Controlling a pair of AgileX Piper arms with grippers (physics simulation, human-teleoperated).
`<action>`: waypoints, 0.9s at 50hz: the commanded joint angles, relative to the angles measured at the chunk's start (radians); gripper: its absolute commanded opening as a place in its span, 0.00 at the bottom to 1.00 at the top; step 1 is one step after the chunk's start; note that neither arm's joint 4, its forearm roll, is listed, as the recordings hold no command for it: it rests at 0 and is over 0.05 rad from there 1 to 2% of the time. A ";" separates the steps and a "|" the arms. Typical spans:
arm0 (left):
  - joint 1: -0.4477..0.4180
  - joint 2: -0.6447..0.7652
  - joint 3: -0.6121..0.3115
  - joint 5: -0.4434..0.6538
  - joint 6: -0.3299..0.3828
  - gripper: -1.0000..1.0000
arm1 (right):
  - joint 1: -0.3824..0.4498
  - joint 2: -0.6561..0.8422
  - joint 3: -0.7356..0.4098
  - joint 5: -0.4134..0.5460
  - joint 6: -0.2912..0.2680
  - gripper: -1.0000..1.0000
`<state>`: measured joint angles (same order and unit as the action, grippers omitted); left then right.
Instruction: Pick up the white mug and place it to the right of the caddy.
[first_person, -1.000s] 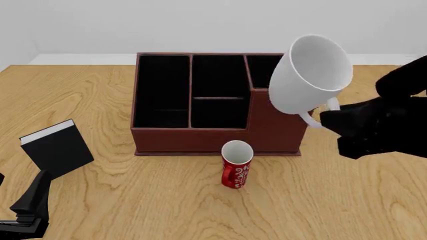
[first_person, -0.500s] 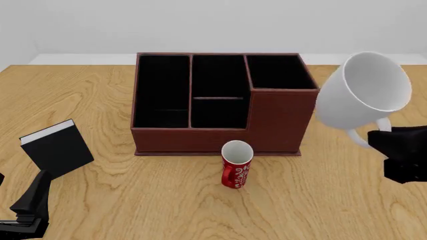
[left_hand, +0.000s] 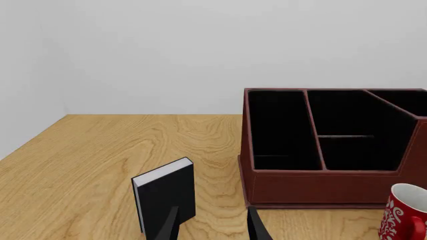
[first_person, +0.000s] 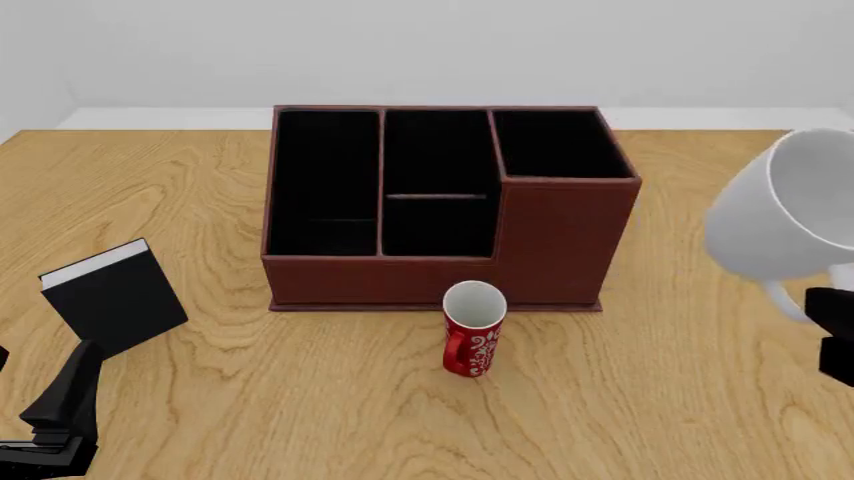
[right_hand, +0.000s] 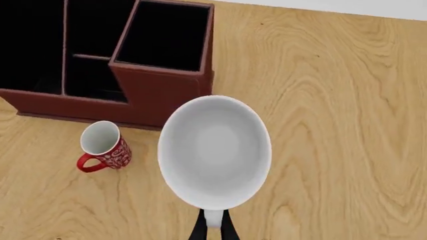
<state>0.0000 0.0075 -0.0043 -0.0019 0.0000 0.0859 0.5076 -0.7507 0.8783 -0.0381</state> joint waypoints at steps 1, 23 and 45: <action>0.000 0.000 0.000 0.000 0.000 1.00 | -0.076 0.002 0.026 -0.022 0.015 0.00; 0.000 0.000 0.000 0.000 0.000 1.00 | -0.162 0.248 -0.017 -0.170 0.019 0.00; 0.000 0.000 0.000 0.000 0.000 1.00 | -0.212 0.482 -0.147 -0.232 0.013 0.00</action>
<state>0.0000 0.0075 -0.0043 -0.0019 0.0000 -0.1023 0.8904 -0.8461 0.6771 -0.0292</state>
